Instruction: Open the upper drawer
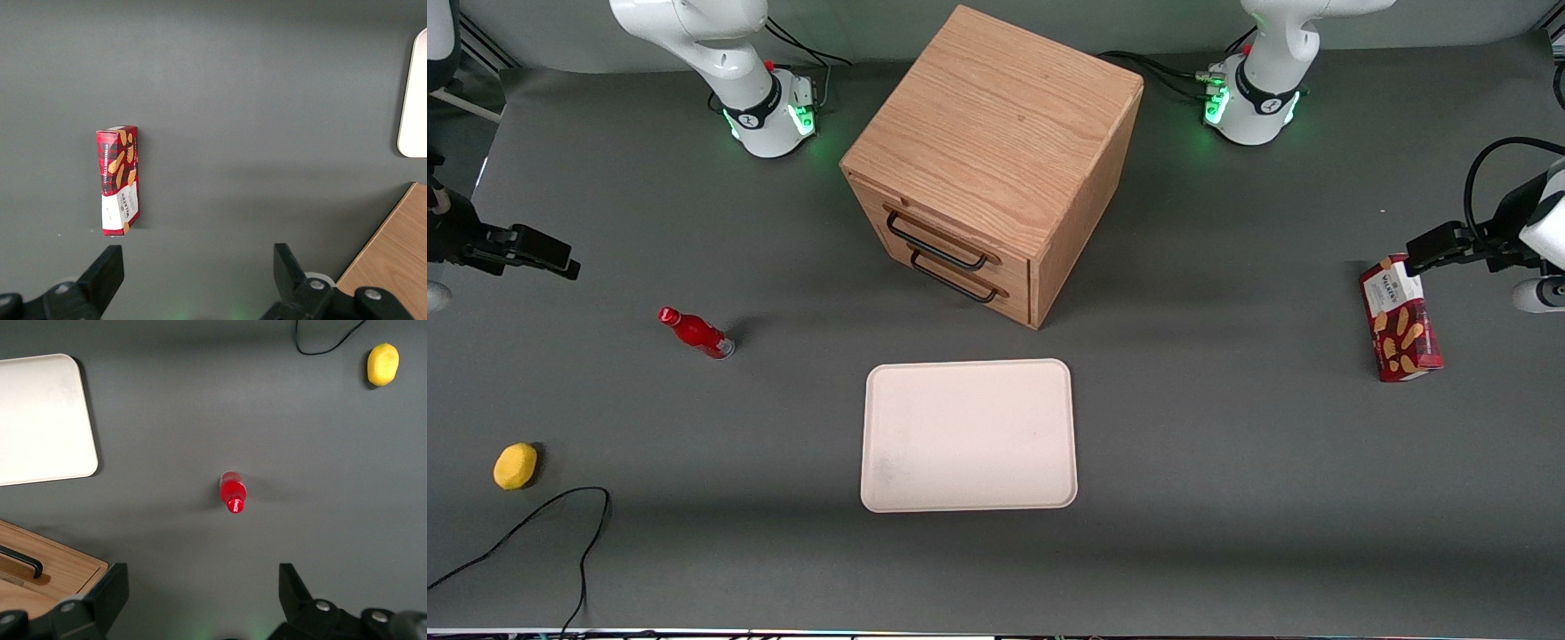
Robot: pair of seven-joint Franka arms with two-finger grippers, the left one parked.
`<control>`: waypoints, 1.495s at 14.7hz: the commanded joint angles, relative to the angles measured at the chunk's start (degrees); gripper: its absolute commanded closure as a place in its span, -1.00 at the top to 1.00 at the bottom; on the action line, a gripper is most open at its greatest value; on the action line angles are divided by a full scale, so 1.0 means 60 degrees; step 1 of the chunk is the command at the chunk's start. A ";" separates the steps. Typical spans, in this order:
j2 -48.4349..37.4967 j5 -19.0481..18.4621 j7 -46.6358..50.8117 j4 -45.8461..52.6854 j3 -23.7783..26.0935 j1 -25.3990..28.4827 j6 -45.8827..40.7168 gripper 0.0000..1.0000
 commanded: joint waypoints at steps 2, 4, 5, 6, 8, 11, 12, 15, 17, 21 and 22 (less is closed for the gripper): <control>-0.0264 0.0247 -0.0192 -0.0276 -0.0019 -0.0160 0.0124 1.00; -0.0206 0.0276 -0.0192 -0.0261 -0.0005 -0.0160 0.0342 1.00; -0.0147 0.0508 -0.0192 -0.0275 0.0039 -0.0131 0.0576 1.00; -0.0016 0.0975 -0.0221 -0.0246 0.0069 -0.0087 0.0622 1.00; 0.0073 0.1185 -0.0207 -0.0202 0.0578 0.0001 0.0622 1.00; 0.0073 0.1243 -0.0221 -0.0231 0.1792 0.0015 0.0608 1.00; 0.0102 0.1185 -0.0221 -0.0217 0.2363 0.0001 0.0636 1.00; 0.0277 0.1112 -0.0904 -0.0217 0.3916 0.0001 0.0651 1.00; 0.0351 0.0879 -0.3154 -0.0289 0.4724 -0.0014 0.0651 1.00; 0.0790 0.1342 -0.5594 -0.0421 0.4960 0.0016 0.0988 1.00; 0.0791 0.1766 -0.5655 -0.0581 0.4990 0.0001 0.0988 1.00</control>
